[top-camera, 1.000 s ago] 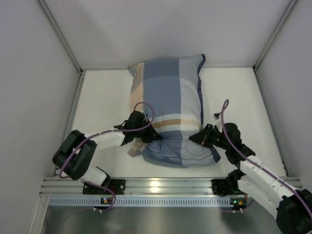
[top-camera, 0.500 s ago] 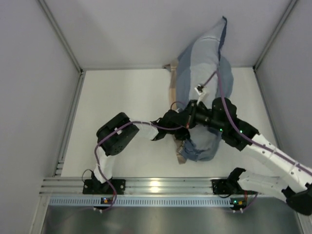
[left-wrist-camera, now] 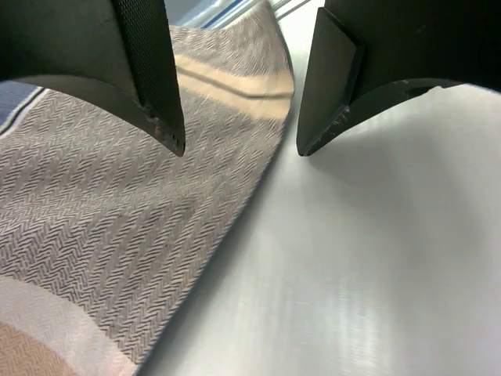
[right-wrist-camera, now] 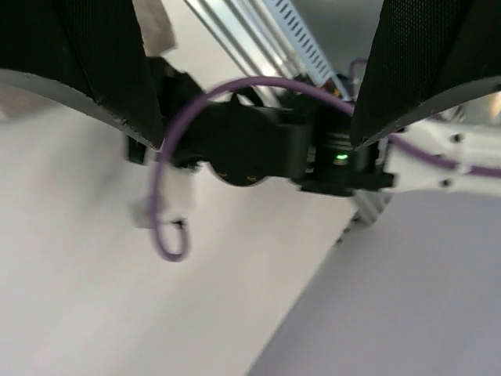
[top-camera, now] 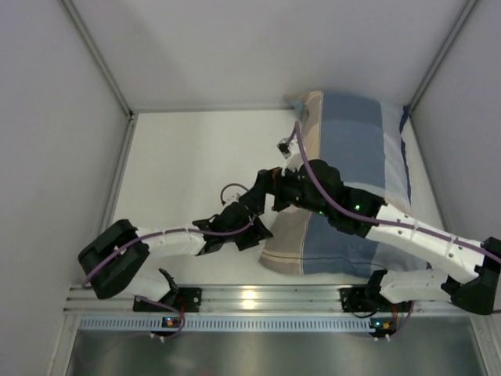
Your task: Remove the pillowcase from the pillow
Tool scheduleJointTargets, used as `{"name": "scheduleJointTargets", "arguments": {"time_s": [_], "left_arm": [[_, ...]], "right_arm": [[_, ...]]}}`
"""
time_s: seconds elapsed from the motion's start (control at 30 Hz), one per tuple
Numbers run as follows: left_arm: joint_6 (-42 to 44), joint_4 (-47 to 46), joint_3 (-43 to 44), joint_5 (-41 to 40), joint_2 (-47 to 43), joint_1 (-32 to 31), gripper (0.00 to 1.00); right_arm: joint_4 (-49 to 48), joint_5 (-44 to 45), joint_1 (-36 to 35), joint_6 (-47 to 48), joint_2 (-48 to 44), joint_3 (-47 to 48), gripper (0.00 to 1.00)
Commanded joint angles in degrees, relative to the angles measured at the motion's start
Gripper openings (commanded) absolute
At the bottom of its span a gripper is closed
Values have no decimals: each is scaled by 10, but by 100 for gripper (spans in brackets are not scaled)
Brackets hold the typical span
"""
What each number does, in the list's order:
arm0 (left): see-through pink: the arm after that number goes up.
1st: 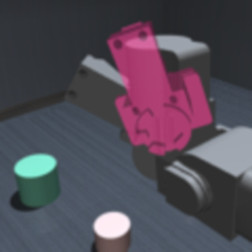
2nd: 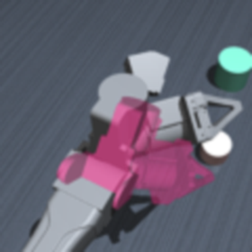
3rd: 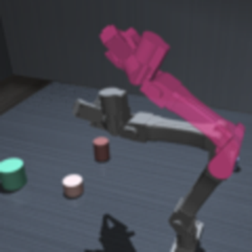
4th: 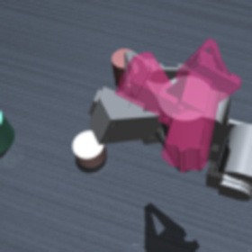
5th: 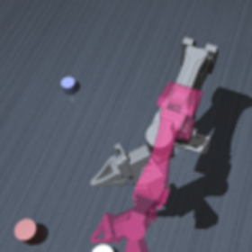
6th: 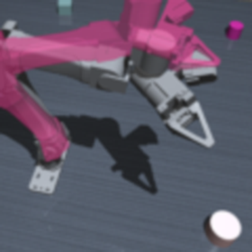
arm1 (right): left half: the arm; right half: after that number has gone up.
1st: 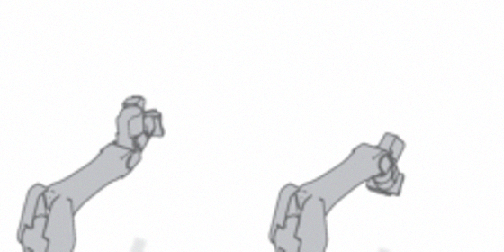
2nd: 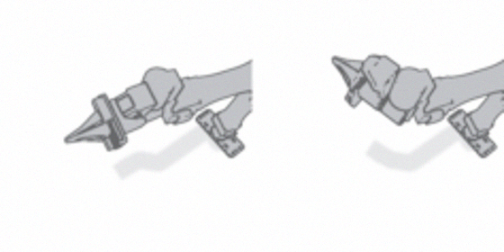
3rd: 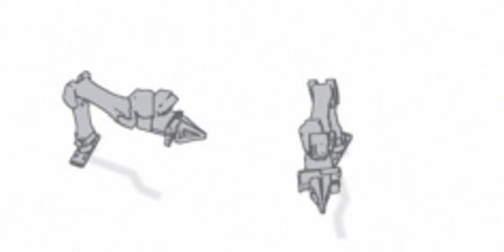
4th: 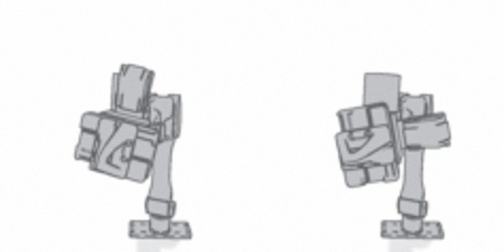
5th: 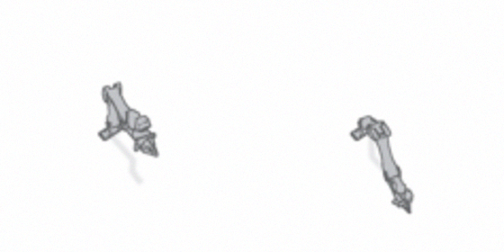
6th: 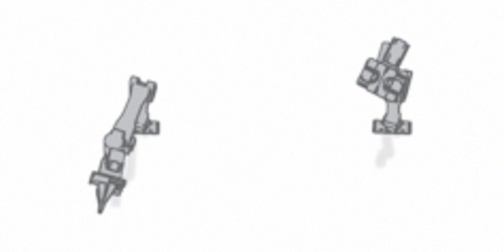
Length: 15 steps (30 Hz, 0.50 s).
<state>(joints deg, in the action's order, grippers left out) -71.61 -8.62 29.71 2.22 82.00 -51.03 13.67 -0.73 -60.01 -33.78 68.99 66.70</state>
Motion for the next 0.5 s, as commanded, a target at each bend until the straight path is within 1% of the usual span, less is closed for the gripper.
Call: {"name": "scheduleJointTargets", "arguments": {"time_s": [0.0,0.03,0.07,0.1,0.13,0.17,0.2,0.23,0.27,0.3,0.33,0.37,0.4,0.43,0.47], "left_arm": [[45,141,28,-72,-53,0,66],[51,151,29,-78,-82,0,67],[68,161,31,-84,-95,0,68],[78,168,39,-87,-106,0,72],[94,171,46,-83,-118,1,72],[128,172,57,-78,-118,1,72],[144,174,68,-71,-117,1,73],[161,174,93,-64,-112,1,73],[191,174,109,-57,-108,2,73],[202,177,125,-59,-103,3,73],[212,185,168,-63,-87,7,77],[233,192,194,-60,-76,19,78],[241,206,221,-51,-61,28,80],[249,210,249,-35,-21,39,80],[260,215,310,12,1,64,80]], "right_arm": [[101,215,38,-4,-94,12,99],[162,224,65,-6,-118,12,99],[182,214,92,-2,-132,9,99],[195,203,157,6,-146,0,100],[222,193,196,10,-175,-16,100],[233,184,233,13,-188,-24,100],[246,180,307,19,-198,-31,100],[257,170,345,38,-209,-41,99],[270,127,419,51,-210,-46,99],[276,100,457,68,-205,-51,99],[277,67,497,74,-200,-67,100],[269,13,563,81,-195,-76,99],[265,-15,588,92,-178,-87,100],[259,-35,621,99,-171,-104,100],[252,-62,640,104,-163,-114,99]]}}
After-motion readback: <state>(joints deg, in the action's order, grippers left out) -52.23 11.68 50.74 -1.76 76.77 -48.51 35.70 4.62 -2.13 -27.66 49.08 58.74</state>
